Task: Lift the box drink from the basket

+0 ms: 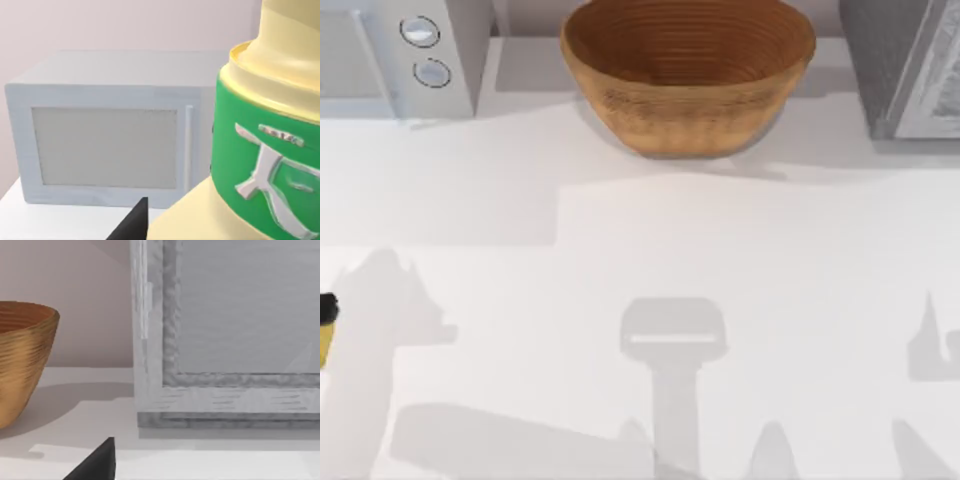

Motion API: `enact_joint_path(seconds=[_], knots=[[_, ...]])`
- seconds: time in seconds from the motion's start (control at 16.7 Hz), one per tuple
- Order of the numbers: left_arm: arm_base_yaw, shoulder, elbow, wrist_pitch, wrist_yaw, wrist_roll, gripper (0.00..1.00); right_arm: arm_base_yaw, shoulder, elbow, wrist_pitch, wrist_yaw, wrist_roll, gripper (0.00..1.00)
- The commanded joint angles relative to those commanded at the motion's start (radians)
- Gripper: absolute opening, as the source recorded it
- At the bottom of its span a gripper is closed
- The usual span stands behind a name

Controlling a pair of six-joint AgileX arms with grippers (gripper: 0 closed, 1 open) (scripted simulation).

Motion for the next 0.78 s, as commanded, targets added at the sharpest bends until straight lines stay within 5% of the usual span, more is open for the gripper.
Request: enact_joint_path(seconds=[0.3, 0.78], knots=[[0.103, -0.216, -0.179, -0.044, 0.150, -0.007, 0.00, 0.000, 0.000, 0.000, 0.000, 0.000, 0.000, 1.00], [0.101, -0.211, -0.187, -0.040, 0.147, -0.004, 0.00, 0.000, 0.000, 0.000, 0.000, 0.000, 0.000, 1.00]])
